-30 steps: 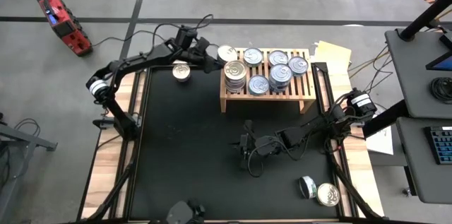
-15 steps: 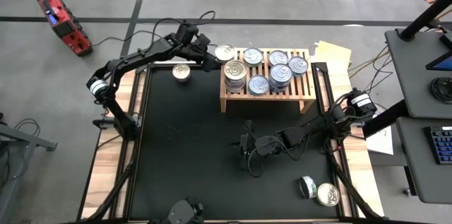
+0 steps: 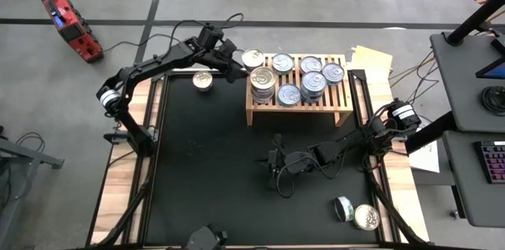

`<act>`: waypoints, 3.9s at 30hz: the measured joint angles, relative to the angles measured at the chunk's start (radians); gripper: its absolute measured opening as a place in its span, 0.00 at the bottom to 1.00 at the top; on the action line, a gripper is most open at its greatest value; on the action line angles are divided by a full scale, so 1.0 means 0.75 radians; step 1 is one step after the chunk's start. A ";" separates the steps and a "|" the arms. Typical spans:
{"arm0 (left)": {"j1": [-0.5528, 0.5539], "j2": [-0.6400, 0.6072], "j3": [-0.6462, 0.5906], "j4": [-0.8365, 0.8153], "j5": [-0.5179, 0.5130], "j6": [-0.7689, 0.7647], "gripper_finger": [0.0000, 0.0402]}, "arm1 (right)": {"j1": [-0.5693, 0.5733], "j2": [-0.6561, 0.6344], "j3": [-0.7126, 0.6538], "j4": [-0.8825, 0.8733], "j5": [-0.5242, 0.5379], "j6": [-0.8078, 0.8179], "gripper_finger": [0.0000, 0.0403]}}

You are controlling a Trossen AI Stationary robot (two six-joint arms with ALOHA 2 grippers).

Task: Stack canned seafood by type on shelf
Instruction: Put the blue-pink tuna can on the shelf

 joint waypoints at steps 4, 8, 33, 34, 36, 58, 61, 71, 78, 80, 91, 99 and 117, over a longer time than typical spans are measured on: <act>0.001 -0.020 0.080 -0.177 -0.059 0.118 0.79 | 0.000 0.000 0.000 -0.023 0.000 0.014 0.02; 0.001 -0.022 0.167 -0.283 -0.202 0.210 0.78 | 0.000 0.000 -0.001 -0.023 0.000 0.016 0.02; 0.041 -0.005 -0.041 0.198 -0.661 0.645 0.04 | 0.000 0.000 -0.002 -0.018 0.047 0.083 0.02; 0.041 -0.002 -0.042 0.200 -0.659 0.636 0.03 | 0.000 0.000 -0.002 -0.018 0.047 0.083 0.02; 0.041 0.004 -0.042 0.205 -0.646 0.621 0.01 | 0.000 0.000 -0.002 -0.018 0.047 0.084 0.02; 0.026 0.043 -0.042 0.219 -0.421 0.615 0.00 | 0.000 0.000 -0.002 -0.020 0.047 0.084 0.02; 0.025 0.043 -0.042 0.207 -0.375 0.644 0.00 | 0.000 0.000 -0.002 -0.020 0.047 0.083 0.02; 0.024 0.043 -0.042 0.200 -0.282 0.666 0.00 | 0.000 0.000 -0.002 -0.021 0.047 0.083 0.02; 0.024 0.041 -0.042 0.197 -0.254 0.673 0.00 | 0.000 0.000 -0.002 -0.024 0.047 0.082 0.02; 0.024 0.035 -0.042 0.199 -0.255 0.676 0.00 | 0.000 0.000 -0.002 -0.027 0.047 0.083 0.02; 0.027 0.030 -0.025 0.327 -0.445 0.796 0.00 | 0.000 0.000 -0.002 -0.029 0.047 0.077 0.02; 0.029 0.064 -0.025 0.361 -0.441 0.789 0.00 | 0.000 0.000 -0.002 -0.053 0.047 0.068 0.02; 0.023 0.066 -0.025 0.300 -0.308 0.786 0.00 | 0.000 0.000 -0.002 -0.051 0.047 0.072 0.02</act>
